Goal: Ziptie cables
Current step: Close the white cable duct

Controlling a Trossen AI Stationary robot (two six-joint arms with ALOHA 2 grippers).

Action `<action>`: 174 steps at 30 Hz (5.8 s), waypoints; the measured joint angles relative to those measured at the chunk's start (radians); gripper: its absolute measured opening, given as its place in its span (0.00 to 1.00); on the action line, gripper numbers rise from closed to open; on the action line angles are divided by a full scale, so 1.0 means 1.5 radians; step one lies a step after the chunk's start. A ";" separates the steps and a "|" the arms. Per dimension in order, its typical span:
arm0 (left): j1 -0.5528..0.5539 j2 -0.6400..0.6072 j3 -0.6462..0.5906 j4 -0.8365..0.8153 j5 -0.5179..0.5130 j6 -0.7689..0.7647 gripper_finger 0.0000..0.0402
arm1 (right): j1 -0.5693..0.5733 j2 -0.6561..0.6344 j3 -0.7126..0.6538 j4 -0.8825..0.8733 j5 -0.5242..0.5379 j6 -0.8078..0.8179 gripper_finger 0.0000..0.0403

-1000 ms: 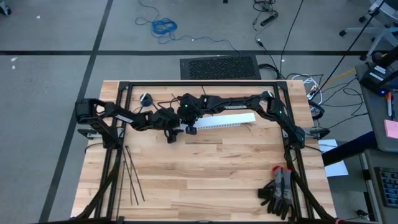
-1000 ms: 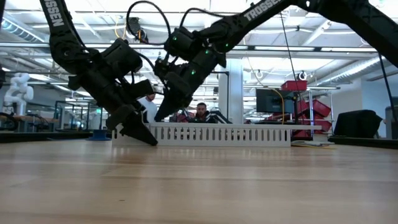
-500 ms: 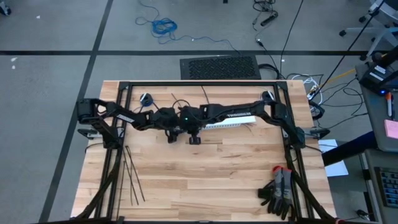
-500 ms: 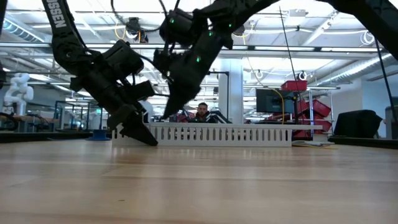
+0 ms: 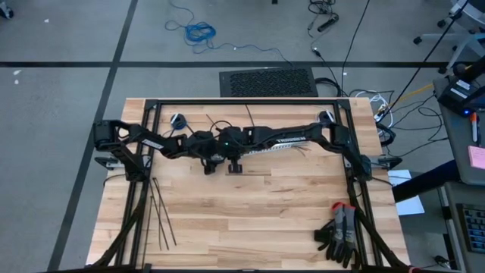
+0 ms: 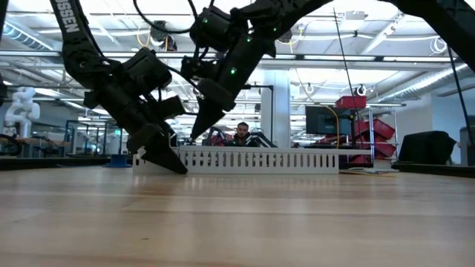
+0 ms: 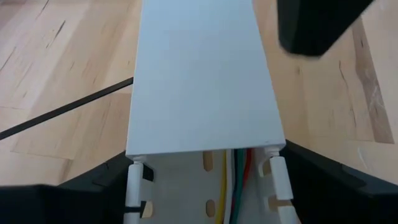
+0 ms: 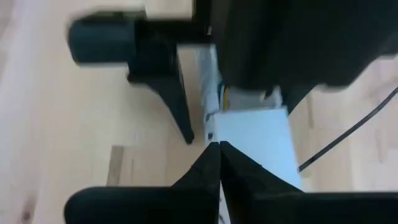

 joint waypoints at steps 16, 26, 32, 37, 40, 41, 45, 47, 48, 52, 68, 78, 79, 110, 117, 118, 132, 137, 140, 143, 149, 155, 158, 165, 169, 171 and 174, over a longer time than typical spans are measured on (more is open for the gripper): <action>-0.005 0.001 -0.002 0.003 -0.053 -0.053 0.80 | -0.057 0.047 0.004 0.030 -0.066 0.000 0.00; -0.005 -0.092 -0.004 -0.112 -0.102 -0.037 0.80 | -0.067 0.058 -0.006 0.033 -0.080 0.015 0.00; -0.005 -0.188 -0.011 -0.240 -0.163 -0.031 0.80 | -0.070 0.058 -0.007 0.038 -0.073 0.019 0.00; -0.008 -0.224 -0.029 -0.212 -0.169 -0.033 0.80 | -0.070 0.058 -0.008 0.040 -0.072 0.018 0.00; -0.008 -0.224 -0.030 -0.199 -0.166 -0.031 0.80 | -0.070 0.058 -0.008 0.040 -0.072 0.018 0.00; -0.008 -0.220 -0.030 -0.193 -0.162 -0.027 0.80 | -0.070 0.058 -0.008 0.040 -0.072 0.018 0.00; -0.007 -0.190 -0.030 -0.156 -0.150 -0.015 0.79 | -0.070 0.058 -0.008 0.040 -0.073 0.016 0.00; -0.007 -0.169 -0.030 -0.132 -0.134 -0.008 0.79 | -0.069 0.058 -0.008 0.040 -0.072 0.016 0.00; -0.007 -0.158 -0.030 -0.122 -0.125 -0.001 0.79 | -0.069 0.058 -0.008 0.040 -0.072 0.016 0.00; -0.007 -0.123 -0.030 -0.087 -0.121 0.002 0.79 | -0.069 0.058 -0.008 0.040 -0.073 0.015 0.00; -0.007 -0.110 -0.027 -0.096 -0.126 -0.004 0.54 | -0.069 0.057 -0.008 0.025 -0.078 0.003 0.00; -0.007 -0.109 -0.029 -0.095 -0.128 -0.017 0.55 | -0.063 0.099 -0.009 0.158 -0.155 0.006 0.00; -0.007 -0.109 -0.029 -0.095 -0.128 -0.020 0.55 | -0.063 0.108 -0.009 0.177 -0.157 0.011 0.00; -0.007 -0.187 -0.020 -0.271 -0.216 -0.005 0.78 | -0.077 0.076 -0.005 0.087 -0.101 0.008 0.00; -0.006 -0.231 -0.028 -0.273 -0.224 0.000 0.78 | -0.078 0.076 -0.007 0.091 -0.124 0.007 0.00; -0.005 -0.229 -0.031 -0.260 -0.224 0.002 0.78 | -0.078 0.076 -0.007 0.092 -0.125 0.007 0.00; 0.034 -0.208 -0.111 -0.072 -0.172 0.020 0.73 | -0.078 0.076 -0.008 0.087 -0.124 -0.005 0.00; 0.045 -0.209 -0.130 -0.040 -0.139 0.000 0.63 | -0.078 0.076 -0.007 0.082 -0.132 -0.024 0.00; 0.046 -0.209 -0.131 -0.040 -0.133 -0.017 0.59 | -0.080 0.076 -0.007 0.083 -0.155 -0.031 0.00; 0.046 -0.208 -0.132 -0.037 -0.122 -0.023 0.59 | -0.080 0.078 -0.008 0.095 -0.158 -0.036 0.00; 0.046 -0.207 -0.132 -0.036 -0.111 -0.033 0.59 | -0.080 0.106 -0.008 0.172 -0.183 -0.041 0.00; 0.046 -0.207 -0.133 -0.035 -0.106 -0.034 0.59 | -0.083 0.122 -0.008 0.227 -0.203 -0.028 0.00; 0.046 -0.207 -0.133 -0.036 -0.101 -0.035 0.59 | -0.074 0.112 -0.010 0.240 -0.189 -0.030 0.00; 0.044 -0.207 -0.132 -0.034 -0.078 -0.032 0.59 | -0.057 0.044 -0.016 0.173 -0.157 -0.038 0.00; 0.044 -0.207 -0.132 -0.034 -0.051 -0.022 0.59 | -0.057 0.019 -0.012 0.135 -0.118 -0.047 0.00; 0.034 -0.207 -0.132 -0.036 -0.034 -0.022 0.62 | -0.059 0.020 -0.012 0.105 -0.108 -0.041 0.00; 0.016 -0.206 -0.133 -0.044 -0.026 -0.020 0.67 | -0.057 0.023 -0.014 0.081 -0.085 -0.037 0.00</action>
